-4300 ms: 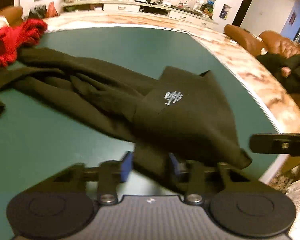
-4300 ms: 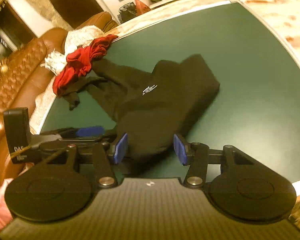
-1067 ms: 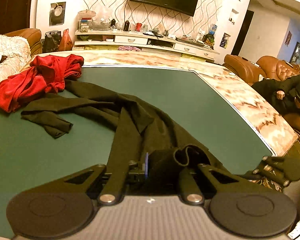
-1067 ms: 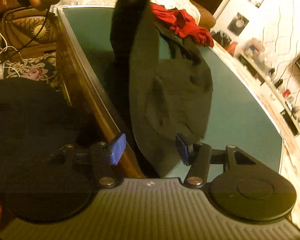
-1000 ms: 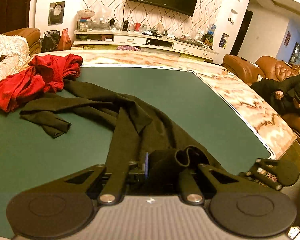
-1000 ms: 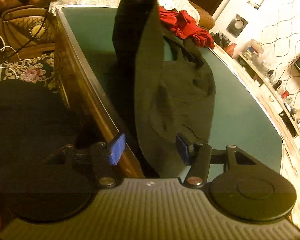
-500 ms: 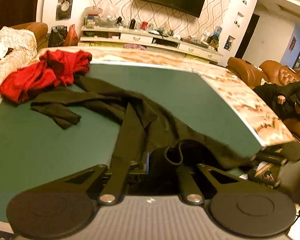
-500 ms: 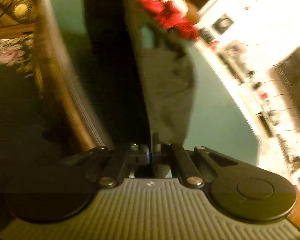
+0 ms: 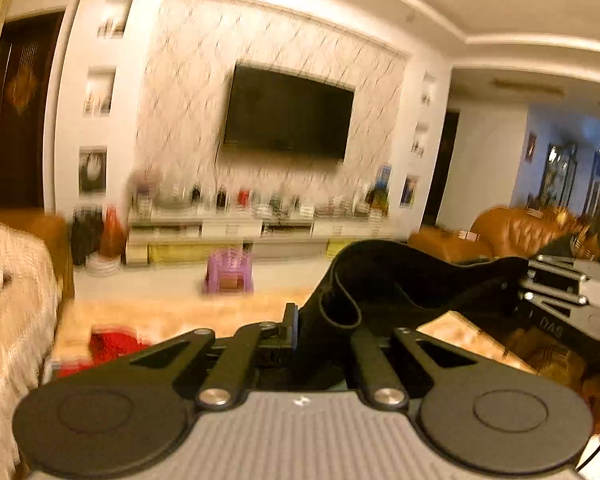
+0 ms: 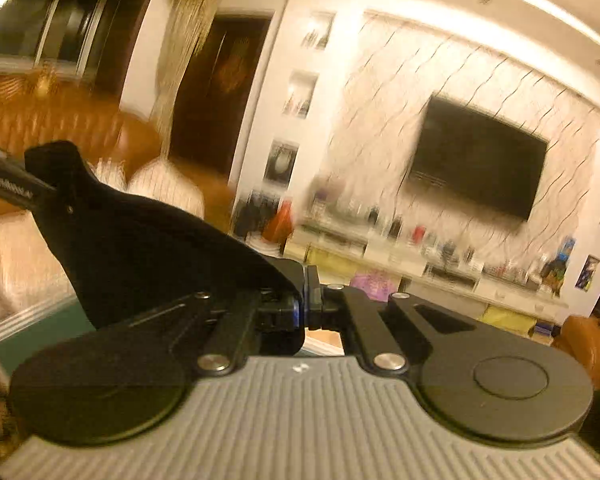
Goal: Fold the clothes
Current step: 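Lift the trousers by both hems with both tools, shaking them out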
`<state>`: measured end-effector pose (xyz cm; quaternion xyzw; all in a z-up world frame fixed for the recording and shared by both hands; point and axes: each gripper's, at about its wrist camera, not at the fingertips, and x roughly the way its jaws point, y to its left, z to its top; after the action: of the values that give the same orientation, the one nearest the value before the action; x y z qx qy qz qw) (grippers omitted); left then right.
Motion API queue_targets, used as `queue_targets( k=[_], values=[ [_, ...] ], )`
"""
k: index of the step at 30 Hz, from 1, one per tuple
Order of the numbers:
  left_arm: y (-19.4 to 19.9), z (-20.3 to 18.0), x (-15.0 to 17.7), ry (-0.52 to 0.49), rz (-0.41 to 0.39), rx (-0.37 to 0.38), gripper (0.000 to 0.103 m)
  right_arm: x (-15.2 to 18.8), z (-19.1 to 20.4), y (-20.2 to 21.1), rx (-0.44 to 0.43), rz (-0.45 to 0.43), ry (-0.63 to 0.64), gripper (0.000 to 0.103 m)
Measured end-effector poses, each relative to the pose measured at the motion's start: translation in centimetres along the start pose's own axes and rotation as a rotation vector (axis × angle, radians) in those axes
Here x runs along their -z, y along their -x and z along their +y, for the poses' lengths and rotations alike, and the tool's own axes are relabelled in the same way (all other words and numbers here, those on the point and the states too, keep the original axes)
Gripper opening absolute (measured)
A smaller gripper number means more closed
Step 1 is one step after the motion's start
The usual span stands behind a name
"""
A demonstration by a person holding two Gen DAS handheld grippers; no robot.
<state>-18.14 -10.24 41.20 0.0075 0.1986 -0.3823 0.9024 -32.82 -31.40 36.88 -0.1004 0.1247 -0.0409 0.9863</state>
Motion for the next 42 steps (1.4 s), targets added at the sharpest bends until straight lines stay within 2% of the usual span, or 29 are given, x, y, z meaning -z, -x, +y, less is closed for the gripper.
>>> queue_targets(
  k=[4,6,11,14,19,23,27,36,39,42],
  values=[
    [4.0,-2.6,-6.6,-0.026,-0.091,-0.026,0.005,-5.9,-3.1,5.3,0.025,-0.100,-0.042,0.004],
    [5.2,-3.8,-9.0,-0.028,-0.119,-0.043,0.005,-8.4,-4.1,6.6,0.044,-0.142,-0.054,0.004],
    [6.9,-7.0,-13.1,-0.034,-0.156,-0.069,0.005,-13.6,-6.8,10.0,0.074,-0.212,-0.086,0.004],
    [7.2,-8.0,-14.7,-0.024,-0.165,-0.078,0.005,-15.8,-8.1,9.7,0.105,-0.214,-0.075,0.004],
    [5.9,-8.6,-16.2,-0.026,-0.100,-0.131,0.006,-17.5,-8.0,8.5,0.165,-0.131,-0.034,0.004],
    [5.0,-9.2,-16.5,-0.019,-0.098,-0.165,0.006,-17.9,-7.2,6.2,0.174,-0.098,-0.034,0.004],
    [5.4,-10.0,-17.5,-0.019,-0.125,-0.181,0.006,-19.4,-6.2,6.7,0.181,-0.113,-0.029,0.004],
    [7.0,-13.8,-20.6,-0.068,-0.223,-0.234,0.006,-22.9,-6.5,8.9,0.216,-0.176,-0.021,0.004],
    [7.4,-14.9,-20.7,-0.090,-0.220,-0.226,0.006,-23.5,-6.9,9.6,0.226,-0.189,-0.019,0.004],
    [7.1,-14.7,-17.9,-0.100,-0.177,-0.204,0.006,-23.5,-7.1,10.1,0.234,-0.185,-0.008,0.004]
  ],
)
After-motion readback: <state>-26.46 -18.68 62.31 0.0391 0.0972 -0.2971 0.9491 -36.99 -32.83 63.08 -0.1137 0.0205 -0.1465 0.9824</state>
